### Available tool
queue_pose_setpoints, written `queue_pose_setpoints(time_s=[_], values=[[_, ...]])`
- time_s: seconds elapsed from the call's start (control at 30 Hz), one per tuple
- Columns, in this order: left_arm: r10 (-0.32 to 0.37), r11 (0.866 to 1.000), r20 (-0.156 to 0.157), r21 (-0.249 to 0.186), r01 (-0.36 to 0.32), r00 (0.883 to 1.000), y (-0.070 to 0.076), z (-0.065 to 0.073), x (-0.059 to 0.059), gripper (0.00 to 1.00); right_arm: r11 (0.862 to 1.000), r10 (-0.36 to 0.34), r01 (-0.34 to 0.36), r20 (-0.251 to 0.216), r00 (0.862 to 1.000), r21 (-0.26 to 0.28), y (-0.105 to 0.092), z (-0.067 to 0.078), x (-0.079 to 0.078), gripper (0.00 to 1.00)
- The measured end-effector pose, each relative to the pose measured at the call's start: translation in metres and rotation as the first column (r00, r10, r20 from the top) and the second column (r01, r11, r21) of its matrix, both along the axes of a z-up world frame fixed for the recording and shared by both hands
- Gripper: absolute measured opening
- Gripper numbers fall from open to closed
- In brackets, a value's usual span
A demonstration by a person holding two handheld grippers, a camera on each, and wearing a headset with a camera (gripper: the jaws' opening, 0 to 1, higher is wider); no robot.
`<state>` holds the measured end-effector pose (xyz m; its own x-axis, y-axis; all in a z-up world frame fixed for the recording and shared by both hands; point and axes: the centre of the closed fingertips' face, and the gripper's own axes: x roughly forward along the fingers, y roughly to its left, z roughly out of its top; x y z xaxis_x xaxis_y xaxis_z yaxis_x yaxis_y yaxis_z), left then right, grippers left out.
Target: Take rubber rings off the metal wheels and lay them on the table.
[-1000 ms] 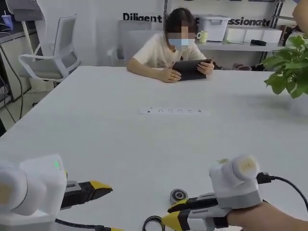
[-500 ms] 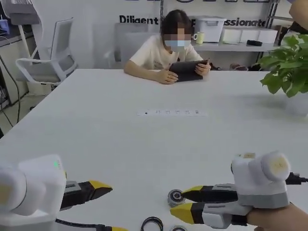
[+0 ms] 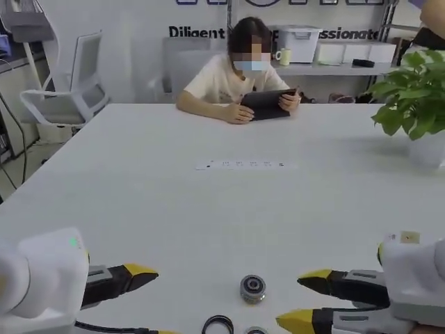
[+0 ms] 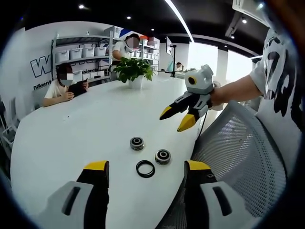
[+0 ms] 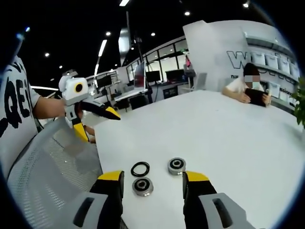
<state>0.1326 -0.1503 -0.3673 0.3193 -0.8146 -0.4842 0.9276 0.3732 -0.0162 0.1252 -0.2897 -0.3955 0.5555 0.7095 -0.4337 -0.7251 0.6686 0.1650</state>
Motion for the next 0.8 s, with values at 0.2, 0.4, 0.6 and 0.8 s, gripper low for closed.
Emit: queue_pose_setpoints(time_s=[0.2, 0.4, 0.6, 0.8], values=[[0.008, 1.0, 0.005, 0.0, -0.008, 1.0, 0.003, 0.003, -0.001, 0.63, 0.998, 0.011, -0.009, 0.03, 0.999, -0.055, -0.009, 0.002, -0.014, 0.52], [0.014, 1.0, 0.006, 0.008, -0.014, 1.0, 0.005, 0.002, -0.002, 0.64, 0.997, 0.017, -0.014, 0.04, 0.999, -0.08, -0.015, 0.003, -0.027, 0.53], [0.013, 1.0, 0.017, 0.023, -0.014, 1.0, 0.007, 0.001, -0.004, 0.65, 0.997, -0.01, 0.013, 0.044, 0.999, -0.078, -0.027, 0.006, -0.03, 0.54], [0.01, 0.999, 0.028, 0.037, -0.011, 1.0, 0.008, 0.002, -0.006, 0.65, 0.992, -0.006, 0.014, 0.069, 0.998, -0.124, -0.039, 0.009, -0.038, 0.54]])
